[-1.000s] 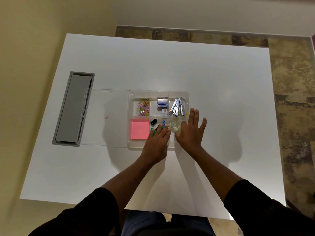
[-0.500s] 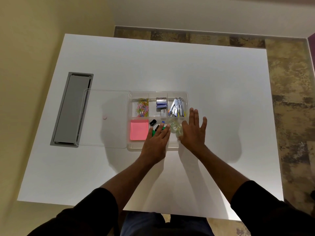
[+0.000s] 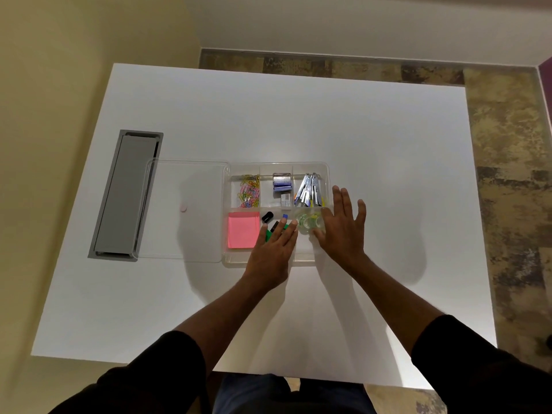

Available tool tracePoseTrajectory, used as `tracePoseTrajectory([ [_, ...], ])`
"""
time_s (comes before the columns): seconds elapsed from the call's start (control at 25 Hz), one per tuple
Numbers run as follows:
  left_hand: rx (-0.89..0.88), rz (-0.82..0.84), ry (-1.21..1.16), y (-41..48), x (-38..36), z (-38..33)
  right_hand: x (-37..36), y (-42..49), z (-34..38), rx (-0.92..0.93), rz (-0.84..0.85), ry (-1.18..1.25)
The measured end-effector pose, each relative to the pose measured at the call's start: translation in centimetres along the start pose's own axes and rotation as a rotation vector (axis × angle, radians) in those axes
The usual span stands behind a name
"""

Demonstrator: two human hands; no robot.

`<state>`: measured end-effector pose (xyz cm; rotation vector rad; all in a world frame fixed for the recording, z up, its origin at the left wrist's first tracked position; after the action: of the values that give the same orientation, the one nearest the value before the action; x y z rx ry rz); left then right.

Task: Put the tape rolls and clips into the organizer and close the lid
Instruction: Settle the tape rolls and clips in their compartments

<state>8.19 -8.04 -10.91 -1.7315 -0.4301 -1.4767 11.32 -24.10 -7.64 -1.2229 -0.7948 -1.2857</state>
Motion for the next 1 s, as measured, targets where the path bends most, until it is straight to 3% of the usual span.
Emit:
tracePoseTrajectory([
  [0.2,-0.005,0.013,-0.032,0.1,-0.1,0.1,1.8,-2.2,-0.1,-0.033,-0.123,0.222],
  [0.36,-0.014,0.003,-0.092,0.1,0.0,0.4,0.5,-2.9,0.9,-0.033,0.062,0.498],
  [0.72,-0.025,0.036,-0.128,0.2,-0.3,0.7,-1.9,-1.2,2.2,-0.100,0.299,0.570],
  [1.0,-0.028,0.045,-0.131,0.1,0.1,0.7,-2.0,-1.3,2.6,-0.149,0.233,0.514],
])
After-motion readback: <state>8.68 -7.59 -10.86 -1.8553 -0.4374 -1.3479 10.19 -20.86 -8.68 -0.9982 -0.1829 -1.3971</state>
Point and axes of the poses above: each hand's wrist, its own y-axis towards the middle knuckle, its own x-axis out of the back of the hand, z = x × y, the point moved 10 cm from there along y, towards the middle knuckle, and after that the axes turned 14 degrees about y, right-handed, at the moved point
